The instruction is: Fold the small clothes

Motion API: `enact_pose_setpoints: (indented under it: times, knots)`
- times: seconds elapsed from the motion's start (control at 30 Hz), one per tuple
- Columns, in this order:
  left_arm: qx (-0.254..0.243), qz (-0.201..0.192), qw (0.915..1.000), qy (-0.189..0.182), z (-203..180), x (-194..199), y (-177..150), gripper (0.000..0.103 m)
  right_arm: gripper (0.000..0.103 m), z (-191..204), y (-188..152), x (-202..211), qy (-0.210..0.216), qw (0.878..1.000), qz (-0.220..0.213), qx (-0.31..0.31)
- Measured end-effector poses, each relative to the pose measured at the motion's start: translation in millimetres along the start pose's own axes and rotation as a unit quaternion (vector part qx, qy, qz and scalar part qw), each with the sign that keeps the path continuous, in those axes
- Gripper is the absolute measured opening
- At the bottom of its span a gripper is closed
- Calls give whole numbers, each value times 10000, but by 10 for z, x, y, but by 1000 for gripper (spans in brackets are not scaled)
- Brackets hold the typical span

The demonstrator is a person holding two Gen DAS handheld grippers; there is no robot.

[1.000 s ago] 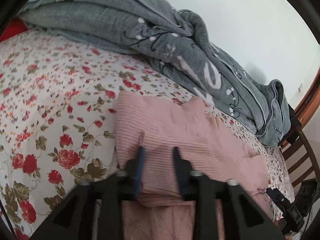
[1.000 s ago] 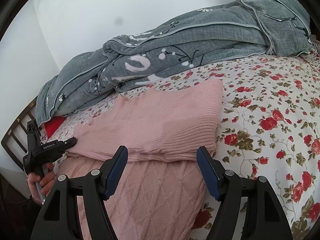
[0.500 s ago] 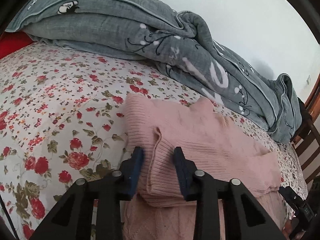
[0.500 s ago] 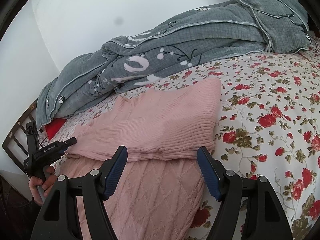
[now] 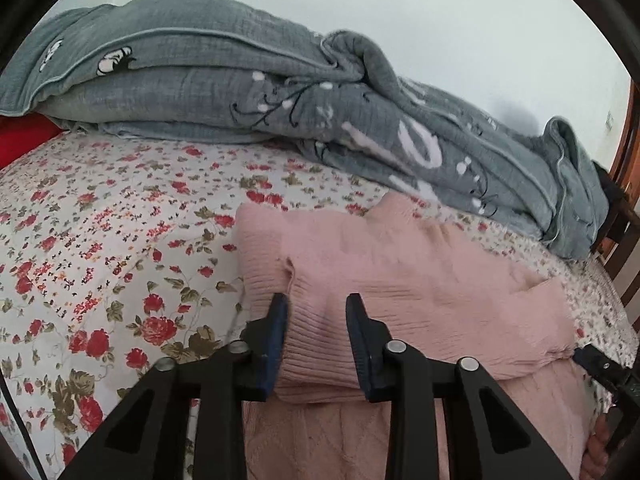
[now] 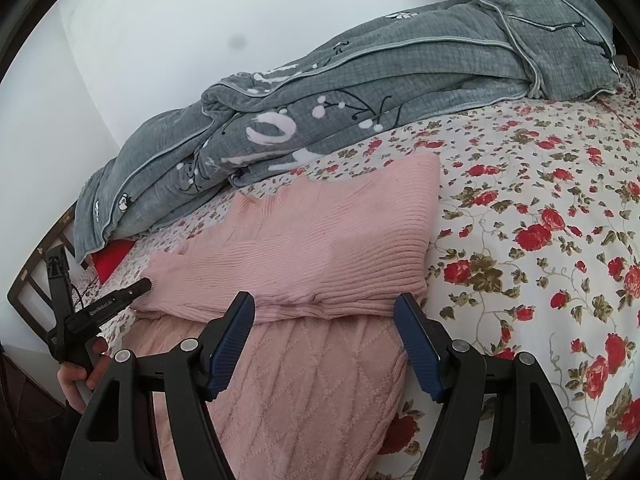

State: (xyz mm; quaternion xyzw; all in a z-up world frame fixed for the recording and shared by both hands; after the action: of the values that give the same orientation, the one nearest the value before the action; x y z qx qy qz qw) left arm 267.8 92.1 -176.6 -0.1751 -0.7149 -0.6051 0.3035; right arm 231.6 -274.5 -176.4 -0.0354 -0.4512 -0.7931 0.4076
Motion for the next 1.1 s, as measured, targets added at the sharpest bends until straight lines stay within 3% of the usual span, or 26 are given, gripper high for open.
enact_pose_setpoints:
  times: [0.03, 0.17, 0.27, 0.43, 0.57, 0.63, 0.77, 0.87, 0.93, 1.03, 1.1]
  knots:
    - [19, -54, 10000, -35, 4, 32, 0, 17, 72, -1, 0, -1, 5, 10000, -2, -9]
    - [-65, -43, 9998, -204, -59, 57, -4, 17, 72, -1, -3, -9, 7, 10000, 3, -26]
    - [-149, 184, 9997, -32, -106, -62, 1, 17, 72, -2, -2, -8, 6, 10000, 2, -26]
    - [504, 646, 9964, -215, 119, -283, 18, 16, 72, 3, -1, -11, 10, 10000, -4, -39]
    - [919, 684, 9919, -543, 250, -308, -10, 16, 72, 10, 13, 16, -13, 10000, -54, -41]
    - [1002, 602, 9914, -584, 268, -277, -11, 6, 72, 16, 40, 85, 75, 9999, -123, -73]
    - [1103, -58, 9919, -634, 268, -4, 48, 6, 72, 54, 108, 309, -41, 9991, -419, 93]
    - [996, -235, 9936, -472, 245, 55, 87, 6, 75, 78, 126, 437, -331, 9970, -600, 350]
    - [944, 9, 9955, -127, 241, -83, 92, 6, 77, 65, 123, 449, -356, 9970, -585, 367]
    - [1097, 701, 9914, -154, 279, -360, 30, 9, 77, 52, 94, 358, -401, 9979, -337, 384]
    - [1273, 714, 9889, -281, 343, -361, 27, 10, 77, 56, 61, 284, -555, 9974, -167, 436]
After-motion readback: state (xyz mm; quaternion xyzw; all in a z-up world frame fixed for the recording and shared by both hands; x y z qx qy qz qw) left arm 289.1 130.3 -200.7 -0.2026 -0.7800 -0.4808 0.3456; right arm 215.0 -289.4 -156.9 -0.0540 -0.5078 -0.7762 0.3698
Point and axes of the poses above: each gripper's, at about its wrist camera, not at the fingertips, and x roughly against the way its jaws point, z to its left, y to its top, the point moved 1 cm from there along -x, roughly the way its jaws point, and after that the axes turned 15 degrees about y, right-handed, at the moved point
